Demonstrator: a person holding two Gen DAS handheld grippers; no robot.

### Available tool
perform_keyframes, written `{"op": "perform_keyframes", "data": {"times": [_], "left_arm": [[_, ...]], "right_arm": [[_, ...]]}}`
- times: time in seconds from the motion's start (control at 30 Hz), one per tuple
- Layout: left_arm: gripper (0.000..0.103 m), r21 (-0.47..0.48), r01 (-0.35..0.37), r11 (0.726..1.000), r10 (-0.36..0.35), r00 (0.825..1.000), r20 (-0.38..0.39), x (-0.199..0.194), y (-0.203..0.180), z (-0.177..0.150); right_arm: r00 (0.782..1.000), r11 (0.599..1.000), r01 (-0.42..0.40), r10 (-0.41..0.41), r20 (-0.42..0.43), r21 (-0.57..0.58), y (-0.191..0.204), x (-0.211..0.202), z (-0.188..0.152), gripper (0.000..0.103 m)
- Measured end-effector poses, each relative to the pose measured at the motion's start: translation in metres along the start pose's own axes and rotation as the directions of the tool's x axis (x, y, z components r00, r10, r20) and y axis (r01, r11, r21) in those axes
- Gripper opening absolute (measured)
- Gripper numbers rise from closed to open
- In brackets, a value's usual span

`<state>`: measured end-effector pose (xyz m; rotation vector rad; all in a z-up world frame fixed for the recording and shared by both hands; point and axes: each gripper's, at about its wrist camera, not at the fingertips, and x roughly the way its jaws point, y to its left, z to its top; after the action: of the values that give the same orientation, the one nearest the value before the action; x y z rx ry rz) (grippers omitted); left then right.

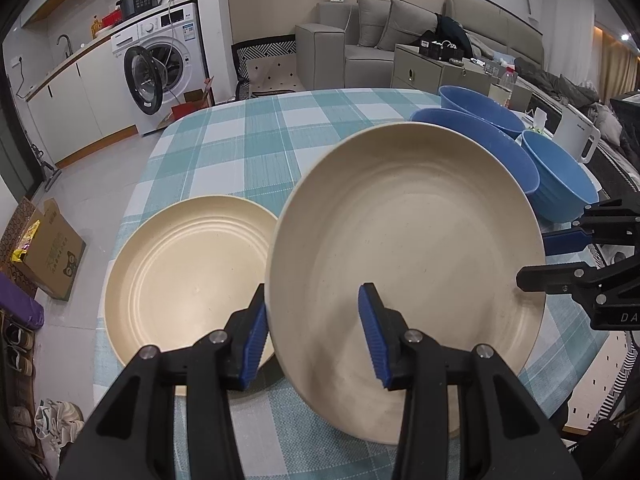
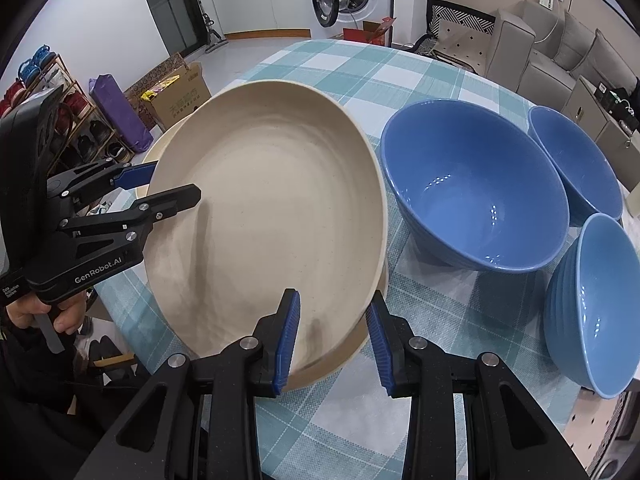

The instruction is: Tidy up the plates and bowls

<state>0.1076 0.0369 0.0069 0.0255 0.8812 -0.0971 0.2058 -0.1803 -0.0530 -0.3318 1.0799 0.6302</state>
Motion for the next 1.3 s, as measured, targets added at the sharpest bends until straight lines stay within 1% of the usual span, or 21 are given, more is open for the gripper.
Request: {"op": "perform_keyframes", "data": {"times": [0.33, 0.63, 1.3], "left_arm": [[0.043, 0.005, 0.002, 1.0, -0.002, 1.0, -0.029, 0.011, -0.003, -0.006], [0.043, 0.015, -0.002, 1.0, 0.002, 0.999, -0.037, 0.016, -0.005, -0.007], [0.045, 0.068, -0.04, 0.997, 0.043, 0.998, -0.044, 0.027, -0.019, -0.012]], "right_arm": [[1.0, 1.0, -0.001, 0.002, -0.023, 0.004, -0.002, 0.009, -0.005, 0.035], [0.999, 1.0, 0.0, 0.0, -0.05, -0.001, 0.0, 0.019, -0.01, 0.035], [0.999, 1.0, -0.009, 0.01, -0.048, 0.015, -0.008, 0.029, -0.022, 0.035]]}}
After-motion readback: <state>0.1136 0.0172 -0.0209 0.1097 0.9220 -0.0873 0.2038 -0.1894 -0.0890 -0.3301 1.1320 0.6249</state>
